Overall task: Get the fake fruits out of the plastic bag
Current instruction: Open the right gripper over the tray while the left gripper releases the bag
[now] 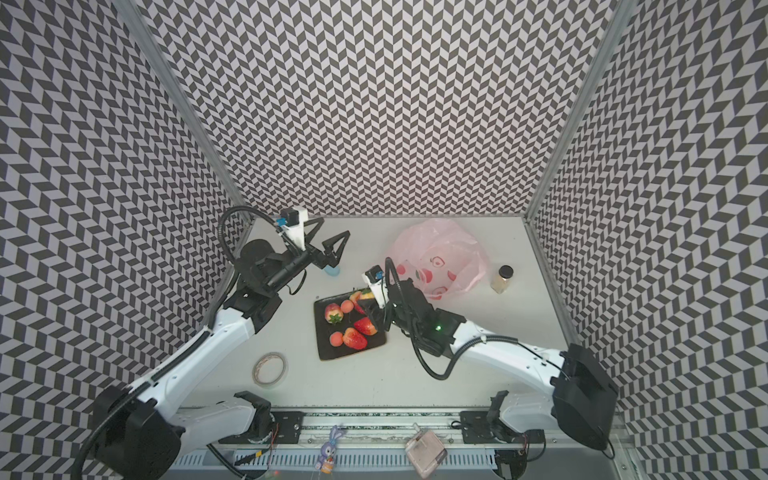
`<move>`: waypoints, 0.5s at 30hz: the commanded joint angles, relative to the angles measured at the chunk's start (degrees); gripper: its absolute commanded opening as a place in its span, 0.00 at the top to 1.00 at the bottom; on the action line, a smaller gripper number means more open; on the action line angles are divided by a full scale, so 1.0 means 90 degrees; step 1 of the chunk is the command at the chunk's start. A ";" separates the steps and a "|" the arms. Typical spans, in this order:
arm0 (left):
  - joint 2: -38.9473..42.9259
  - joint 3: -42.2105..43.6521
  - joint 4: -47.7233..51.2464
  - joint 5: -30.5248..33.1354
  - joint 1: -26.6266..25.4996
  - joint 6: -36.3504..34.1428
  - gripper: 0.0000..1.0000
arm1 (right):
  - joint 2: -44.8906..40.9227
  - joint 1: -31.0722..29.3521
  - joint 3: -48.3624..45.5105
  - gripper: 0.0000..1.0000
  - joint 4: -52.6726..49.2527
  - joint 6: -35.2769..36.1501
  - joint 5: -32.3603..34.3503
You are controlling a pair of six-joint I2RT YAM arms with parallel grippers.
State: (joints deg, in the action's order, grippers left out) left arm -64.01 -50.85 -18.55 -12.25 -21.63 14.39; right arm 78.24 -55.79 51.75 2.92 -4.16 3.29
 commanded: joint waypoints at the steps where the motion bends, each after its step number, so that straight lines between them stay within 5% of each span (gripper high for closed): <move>1: 0.0400 0.0399 0.1220 0.1968 0.0107 0.1406 0.02 | 0.0692 -0.0215 0.0473 0.60 0.0567 0.0417 -0.0039; 6: 0.1256 0.1298 0.1722 0.3257 0.0115 0.2508 0.04 | 0.1949 -0.0463 0.1114 0.60 0.0736 0.0395 0.0232; 15: 0.1982 0.1819 0.2265 0.3761 0.0147 0.2745 0.05 | 0.2959 -0.0644 0.1070 0.58 0.1330 0.0075 0.0841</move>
State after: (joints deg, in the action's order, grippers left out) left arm -47.55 -35.03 -0.14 17.63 -20.60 36.64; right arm 103.70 -61.39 61.60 9.45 -2.55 7.33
